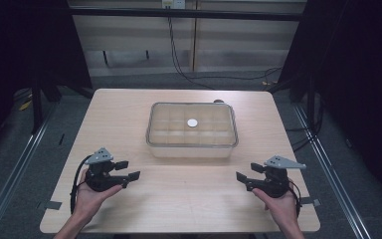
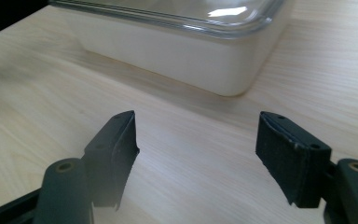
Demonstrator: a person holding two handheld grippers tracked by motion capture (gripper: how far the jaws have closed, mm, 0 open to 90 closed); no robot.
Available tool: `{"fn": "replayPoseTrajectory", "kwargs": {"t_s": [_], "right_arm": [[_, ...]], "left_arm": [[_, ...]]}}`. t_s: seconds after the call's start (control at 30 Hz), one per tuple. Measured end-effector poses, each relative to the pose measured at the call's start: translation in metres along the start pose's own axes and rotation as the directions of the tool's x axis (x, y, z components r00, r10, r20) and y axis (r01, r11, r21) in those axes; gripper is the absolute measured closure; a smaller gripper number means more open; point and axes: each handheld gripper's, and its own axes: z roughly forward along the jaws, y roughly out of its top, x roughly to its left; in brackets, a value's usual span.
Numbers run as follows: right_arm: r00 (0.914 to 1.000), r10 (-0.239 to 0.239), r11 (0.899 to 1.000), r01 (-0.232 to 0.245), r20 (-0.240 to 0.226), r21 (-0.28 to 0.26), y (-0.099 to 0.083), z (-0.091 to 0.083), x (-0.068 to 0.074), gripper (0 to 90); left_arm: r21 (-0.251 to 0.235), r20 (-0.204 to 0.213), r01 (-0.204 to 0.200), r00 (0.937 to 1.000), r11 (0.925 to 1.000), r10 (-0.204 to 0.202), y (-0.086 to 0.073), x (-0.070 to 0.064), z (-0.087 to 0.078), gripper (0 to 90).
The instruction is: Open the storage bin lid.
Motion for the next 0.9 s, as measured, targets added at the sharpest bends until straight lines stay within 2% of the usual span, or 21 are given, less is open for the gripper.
{"fn": "replayPoseTrajectory", "kwargs": {"t_s": [0.03, 0.2, 0.33, 0.37, 0.5, 0.63, 0.83, 0.9], "right_arm": [[0.9997, -0.002, 1.000, 0.002, -0.024, -0.003, 0.001, 0.001, 0.002, 29.6], [0.9981, 0.009, 1.000, -0.009, -0.061, 0.009, 0.011, 0.004, -0.001, 30.1], [0.9966, 0.006, 1.000, -0.006, -0.082, 0.005, 0.018, 0.004, -0.005, 30.1], [0.9949, 0.011, 1.000, -0.011, -0.100, 0.001, 0.022, 0.004, -0.006, 30.1], [0.9954, 0.007, 1.000, -0.008, -0.095, -0.006, 0.029, 0.004, -0.009, 30.6], [0.9962, 0.001, 1.000, -0.001, -0.088, -0.004, 0.033, 0.006, -0.011, 31.5], [0.9965, 0.003, 1.000, -0.004, -0.083, -0.011, 0.038, 0.007, -0.014, 31.5], [0.9962, 0.003, 1.000, -0.004, -0.086, -0.016, 0.041, 0.007, -0.015, 31.5]], "left_arm": [[0.001, 0.006, -0.006, 1.0000, 1.0000, 0.006, 0.001, 0.000, 0.000, 34.6], [0.014, 0.015, -0.042, 0.9990, 0.9990, 0.042, 0.006, -0.002, 0.004, 35.8], [0.013, 0.023, -0.048, 0.9986, 0.9988, 0.048, 0.010, -0.001, 0.004, 36.6], [0.002, 0.034, -0.043, 0.9985, 0.9991, 0.043, 0.013, 0.001, 0.004, 35.6], [0.005, 0.032, -0.037, 0.9988, 0.9993, 0.037, 0.019, 0.002, 0.008, 34.3], [0.001, 0.037, -0.051, 0.9980, 0.9987, 0.051, 0.028, 0.001, 0.013, 35.9], [-0.017, 0.019, -0.052, 0.9984, 0.9985, 0.052, 0.037, 0.005, 0.012, 38.9], [-0.010, 0.016, -0.051, 0.9986, 0.9987, 0.051, 0.038, 0.007, 0.012, 38.9]]}}
